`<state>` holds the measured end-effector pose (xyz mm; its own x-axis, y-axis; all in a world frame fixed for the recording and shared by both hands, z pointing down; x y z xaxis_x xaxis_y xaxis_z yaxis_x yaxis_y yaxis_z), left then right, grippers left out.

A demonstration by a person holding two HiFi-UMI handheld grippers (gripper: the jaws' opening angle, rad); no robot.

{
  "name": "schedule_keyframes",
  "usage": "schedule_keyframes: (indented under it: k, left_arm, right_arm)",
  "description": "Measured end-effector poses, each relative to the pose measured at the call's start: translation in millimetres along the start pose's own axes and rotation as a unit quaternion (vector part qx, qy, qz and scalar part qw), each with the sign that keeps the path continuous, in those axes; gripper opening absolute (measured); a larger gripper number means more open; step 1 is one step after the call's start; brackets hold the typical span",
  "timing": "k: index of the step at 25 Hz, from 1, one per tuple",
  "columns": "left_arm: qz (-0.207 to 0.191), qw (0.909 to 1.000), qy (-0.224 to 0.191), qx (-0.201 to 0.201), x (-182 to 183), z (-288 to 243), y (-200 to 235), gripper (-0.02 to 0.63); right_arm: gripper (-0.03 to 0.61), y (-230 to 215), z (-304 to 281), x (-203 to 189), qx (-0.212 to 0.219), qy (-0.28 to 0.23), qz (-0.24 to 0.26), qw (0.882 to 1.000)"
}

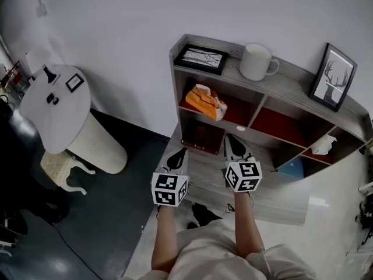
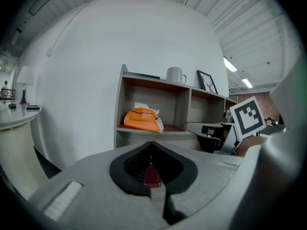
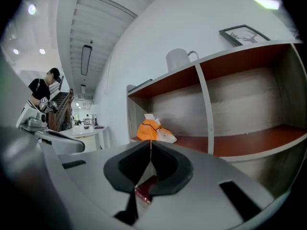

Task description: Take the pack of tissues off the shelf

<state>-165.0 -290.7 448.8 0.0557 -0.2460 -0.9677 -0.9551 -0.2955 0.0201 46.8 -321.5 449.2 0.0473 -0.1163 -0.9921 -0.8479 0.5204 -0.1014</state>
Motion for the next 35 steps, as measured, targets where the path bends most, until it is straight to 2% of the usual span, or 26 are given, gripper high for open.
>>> schedule_keyframes:
  k: [3, 12, 16, 22, 25, 29, 33, 35]
  left_arm:
    - [-0.002, 1.0000, 0.001, -0.008, 3, -18, -2, 0.009]
    - [-0.003, 0.9986, 0.007, -0.053, 6, -65, -15, 0.008]
    - [-0.011, 0.9978, 0.014, -0.064, 9, -78, -5, 0.008]
    - [-0.006, 0.9963, 0.018, -0.084, 10, -99, 6, 0.008]
    - [-0.002, 0.9959, 0.025, -0.087, 9, -111, 11, 0.008]
    - [0.009, 0.9950, 0.032, -0.095, 4, -122, 10, 0.008]
    - [0.019, 0.9949, 0.036, -0.093, 0, -128, 16, 0.009]
    - [0.023, 0.9949, 0.037, -0.091, -1, -130, 19, 0.008]
  right_arm:
    - [0.018, -10, -10, 5, -0.027, -0.001, -0.001, 1.000]
    - [0.024, -19, -38, 16, -0.040, 0.000, 0.023, 0.999]
    - [0.100, -27, -57, 19, -0.032, 0.018, 0.029, 0.999]
    - [0.118, -33, -84, 25, -0.028, 0.054, 0.079, 0.995]
    - [0.172, -32, -97, 23, -0.013, 0.062, 0.082, 0.995]
    - [0.207, -31, -109, 17, -0.004, 0.079, 0.090, 0.993]
    - [0.207, -28, -118, 16, -0.013, 0.095, 0.098, 0.991]
    - [0.168, -29, -121, 16, -0.020, 0.105, 0.104, 0.989]
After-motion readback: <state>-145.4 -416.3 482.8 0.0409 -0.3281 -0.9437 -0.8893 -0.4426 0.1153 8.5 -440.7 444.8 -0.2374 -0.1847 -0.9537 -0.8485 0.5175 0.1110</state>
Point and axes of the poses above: the fingertips, and each gripper's own axes: z backward along the fingers, y to its left, x out of its top, the point moved 8 cm from there along z, backward along the fingers, and after that the axes turned 13 degrees about x, right-handed, at the moved point
